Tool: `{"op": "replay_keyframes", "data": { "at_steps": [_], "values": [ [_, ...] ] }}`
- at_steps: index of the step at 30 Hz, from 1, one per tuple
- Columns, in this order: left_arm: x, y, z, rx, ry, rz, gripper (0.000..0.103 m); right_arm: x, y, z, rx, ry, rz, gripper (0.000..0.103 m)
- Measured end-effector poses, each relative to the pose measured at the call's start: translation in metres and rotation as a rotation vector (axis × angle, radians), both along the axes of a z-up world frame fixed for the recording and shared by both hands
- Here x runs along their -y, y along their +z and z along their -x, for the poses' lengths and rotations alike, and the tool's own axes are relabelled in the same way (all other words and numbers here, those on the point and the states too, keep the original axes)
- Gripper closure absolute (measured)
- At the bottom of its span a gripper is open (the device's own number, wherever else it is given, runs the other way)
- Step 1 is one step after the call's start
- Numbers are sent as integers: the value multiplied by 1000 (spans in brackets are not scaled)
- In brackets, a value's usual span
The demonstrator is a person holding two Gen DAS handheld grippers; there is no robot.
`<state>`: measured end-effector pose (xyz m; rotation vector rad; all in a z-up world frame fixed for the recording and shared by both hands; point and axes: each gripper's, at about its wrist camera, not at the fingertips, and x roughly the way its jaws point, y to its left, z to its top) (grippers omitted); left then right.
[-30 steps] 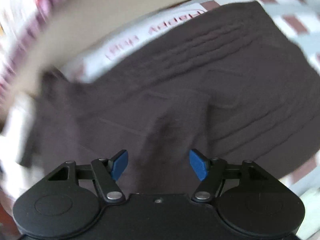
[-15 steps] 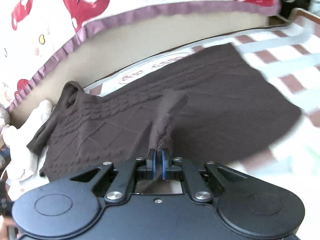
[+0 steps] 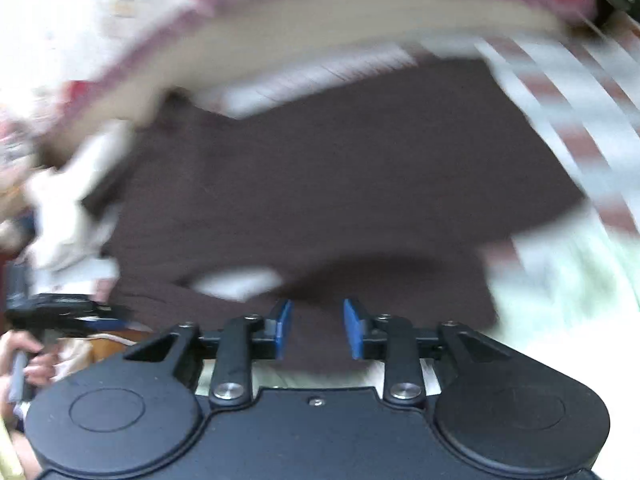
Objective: Fold clothes
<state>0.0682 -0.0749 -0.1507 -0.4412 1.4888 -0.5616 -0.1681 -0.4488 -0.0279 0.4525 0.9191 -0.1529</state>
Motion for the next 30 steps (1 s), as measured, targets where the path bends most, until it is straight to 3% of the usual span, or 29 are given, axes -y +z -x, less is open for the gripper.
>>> {"op": "replay_keyframes", "data": {
  "at_steps": [1, 3, 4, 5, 7, 11, 13, 16, 18, 20, 24, 25, 26, 27, 28, 30],
  "values": [
    [1, -2, 1, 7, -4, 33, 53, -4, -5, -12, 35, 101, 57, 66],
    [4, -6, 2, 36, -23, 89, 47, -13, -30, -34, 40, 348, 130, 44],
    [4, -7, 4, 47, -23, 91, 47, -18, -44, -45, 38, 474, 163, 44],
    [3, -8, 7, 52, -20, 88, 47, -20, -56, -58, -8, 516, 167, 44],
    [2, -6, 11, 60, -21, 103, 47, -21, -75, -81, -88, 543, 144, 44],
    [-2, -1, 12, 76, 18, 115, 47, -30, -69, -86, 17, 630, 261, 44],
    [-5, -2, 8, 71, 66, 127, 47, -30, -76, -92, 13, 696, 329, 44],
    [-11, -3, 2, 62, 139, 145, 47, -34, -85, -98, -34, 842, 349, 44],
    [-6, -5, 0, 55, 132, 145, 47, -36, -94, -99, -50, 914, 356, 44],
    [5, -8, 3, 55, 79, 154, 46, -37, -104, -101, -54, 928, 368, 44],
    [19, -15, 10, 46, 54, 129, 46, -26, -119, -104, -67, 837, 305, 44],
    [20, -15, 11, 53, 52, 125, 46, -24, -120, -103, -63, 822, 288, 46],
    [19, -14, 11, 64, 49, 124, 50, -22, -120, -102, -57, 811, 273, 54],
    [19, -14, 12, 75, 47, 122, 78, -21, -116, -98, -50, 819, 261, 95],
    [21, -12, 13, 88, 15, 105, 95, -20, -108, -92, -6, 816, 249, 94],
    [27, -1, 19, 168, -55, 43, 94, -15, -89, -79, 129, 801, 210, 95]
  ]
}}
